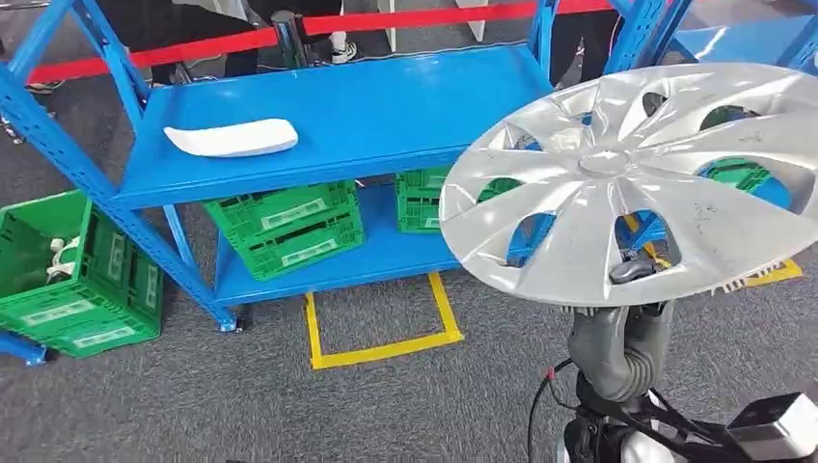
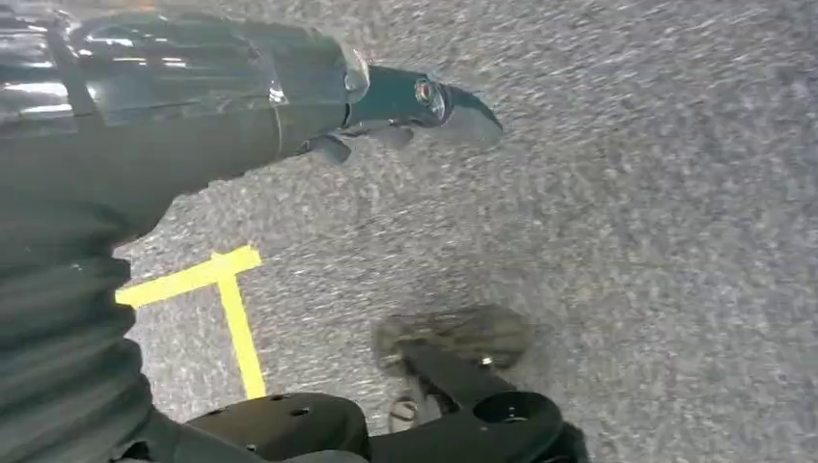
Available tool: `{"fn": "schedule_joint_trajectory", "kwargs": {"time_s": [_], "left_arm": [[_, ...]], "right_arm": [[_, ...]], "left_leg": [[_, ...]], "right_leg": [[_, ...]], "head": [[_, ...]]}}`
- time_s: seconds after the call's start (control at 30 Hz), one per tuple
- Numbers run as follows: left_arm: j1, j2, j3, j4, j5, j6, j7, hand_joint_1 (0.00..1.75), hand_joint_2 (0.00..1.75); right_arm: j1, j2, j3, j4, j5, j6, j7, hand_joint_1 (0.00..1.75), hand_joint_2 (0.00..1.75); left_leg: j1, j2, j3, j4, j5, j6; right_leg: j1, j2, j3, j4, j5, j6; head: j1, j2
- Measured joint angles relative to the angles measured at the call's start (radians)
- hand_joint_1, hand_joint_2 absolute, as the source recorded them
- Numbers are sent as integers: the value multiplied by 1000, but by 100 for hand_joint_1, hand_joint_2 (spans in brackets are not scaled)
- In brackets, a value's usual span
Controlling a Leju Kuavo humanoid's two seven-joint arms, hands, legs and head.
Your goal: Take the parts from the cabinet and place them on the table.
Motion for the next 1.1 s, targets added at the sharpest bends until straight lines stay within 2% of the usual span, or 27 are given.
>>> {"fn": "schedule_joint_trajectory", "kwargs": {"time_s": [0.03,0.07,0.1,0.13,0.17,0.2,0.23,0.3,0.33,0.37,0.4,0.47,0.5,0.53,0.57,0.63,0.67,0.7,0.8,0.83,0.87,0.9,0.97,1.0,1.03,1.07,1.1], "left_arm": [[0,0,0,0,0,0,0,0,175],[0,0,2,0,-2,0,0,0,175],[-1,0,3,0,-4,0,-2,0,175],[-2,0,5,0,-7,2,-6,0,175],[-5,0,5,0,-10,3,-10,0,175],[-6,-1,6,0,-11,7,-13,0,175],[-8,-3,6,-1,-13,9,-17,0,175],[-5,-10,6,-1,-17,14,-24,0,175],[-4,-15,6,-2,-23,17,-25,0,175],[-4,-14,6,-2,-27,21,-24,0,175],[-4,-16,6,-3,-32,21,-21,0,175],[-4,-16,6,-4,-37,22,-15,0,175],[-3,-16,6,-5,-39,22,-12,0,175],[-2,-16,6,-6,-40,22,-10,0,175],[-2,-15,6,-6,-41,22,-11,0,175],[-2,-14,6,-9,-41,22,-11,0,175],[-2,-14,6,-11,-42,22,-12,0,175],[-3,-14,6,-11,-42,22,-12,0,175],[-2,-13,5,-11,-42,22,-6,0,175],[-3,-11,6,-11,-42,22,-3,0,175],[-3,-11,5,-11,-42,22,1,0,175],[-3,-12,5,-13,-42,21,2,0,175],[-2,-13,5,-14,-42,21,4,0,175],[-1,-13,5,-16,-42,21,5,0,175],[-1,-14,5,-16,-42,21,7,0,175],[-1,-14,5,-16,-42,21,8,0,175],[-1,-14,5,-16,-42,21,9,0,175]], "right_arm": [[0,0,0,0,0,0,0,175,175],[0,0,0,0,0,0,0,175,175],[1,0,0,0,-3,0,0,175,175],[1,0,0,-1,-7,0,0,175,175],[2,0,-1,-3,-11,0,0,175,175],[3,-1,-4,-6,-13,-1,0,175,175],[3,-2,-7,-8,-14,-1,0,175,175],[3,-2,-12,-15,-21,-2,0,175,175],[7,-4,-19,-19,-27,-3,0,175,175],[14,-7,-29,-26,-35,-3,0,175,175],[18,-10,-36,-30,-42,-3,0,175,175],[18,-11,-42,-32,-51,-3,0,175,175],[20,-11,-43,-32,-52,-2,0,175,175],[20,-11,-45,-32,-51,-2,0,175,175],[20,-10,-48,-34,-47,-3,2,175,175],[16,-10,-48,-44,-34,-13,12,175,175],[10,-10,-48,-52,-23,-20,18,175,175],[5,-10,-47,-57,-16,-27,24,175,175],[2,-9,-47,-69,2,-43,35,175,175],[2,-9,-46,-72,3,-47,36,175,175],[2,-10,-45,-75,4,-48,37,175,175],[2,-10,-45,-77,4,-50,37,175,175],[2,-9,-45,-79,6,-51,37,175,175],[2,-9,-45,-79,6,-51,37,175,175],[3,-10,-45,-79,6,-51,37,175,175],[3,-9,-44,-79,6,-51,37,175,175],[3,-9,-43,-79,6,-51,37,175,175]], "left_leg": [[2,0,23,-10,42,-2],[4,0,62,-48,83,-3],[5,0,125,-122,107,-2],[8,0,192,-206,101,0],[5,-2,249,-293,61,3],[4,-3,273,-340,38,13],[3,-5,266,-343,34,19],[1,-5,257,-344,48,35],[5,-3,251,-344,57,42],[5,-3,244,-344,64,49],[5,-3,236,-344,71,55],[2,-3,216,-342,87,57],[0,-3,208,-341,92,57],[-2,-4,200,-339,97,56],[-3,-4,195,-338,100,55],[-8,-4,195,-338,104,52],[-10,-3,191,-338,104,51],[-16,-3,186,-330,107,47],[-15,1,173,-329,115,34],[-21,1,168,-324,109,30],[-19,1,155,-302,85,23],[-13,0,128,-242,43,18],[-5,0,54,-77,-32,9],[-4,0,27,-19,-48,7],[-2,0,22,-8,-36,5],[-1,0,40,-45,-1,6],[-1,1,76,-116,44,9]], "right_leg": [[-1,0,-20,9,8,2],[-2,0,-39,19,14,6],[-3,0,-58,31,20,11],[-3,0,-72,43,23,15],[1,-1,-83,54,25,18],[1,-2,-85,61,28,24],[0,-2,-88,61,35,32],[-2,-1,-94,61,50,43],[-7,3,-100,73,30,50],[-7,4,-114,113,-12,57],[-8,5,-135,179,-59,61],[-8,6,-187,346,-143,66],[-9,6,-189,381,-155,66],[-10,6,-172,371,-145,63],[-9,6,-138,322,-118,58],[-8,7,-33,143,-39,44],[-4,8,5,68,-23,33],[-3,8,12,51,-23,29],[-2,8,5,42,-28,21],[-11,5,10,22,-27,18],[-12,4,8,20,-22,13],[-12,3,4,20,-20,9],[-8,2,-3,25,-19,7],[-6,1,-6,28,-19,7],[-5,1,-9,33,-19,7],[-4,1,-12,38,-20,7],[-3,2,-12,43,-21,8]], "head": [[-2,0],[-5,0],[-7,0],[-9,0],[-9,0],[-6,0],[-6,0],[-3,0],[-9,0],[0,0],[7,0],[18,0],[23,0],[26,0],[28,0],[34,0],[37,0],[34,0],[35,0],[35,0],[31,0],[18,0],[7,0],[3,0],[0,0],[-3,0],[-5,0]]}}
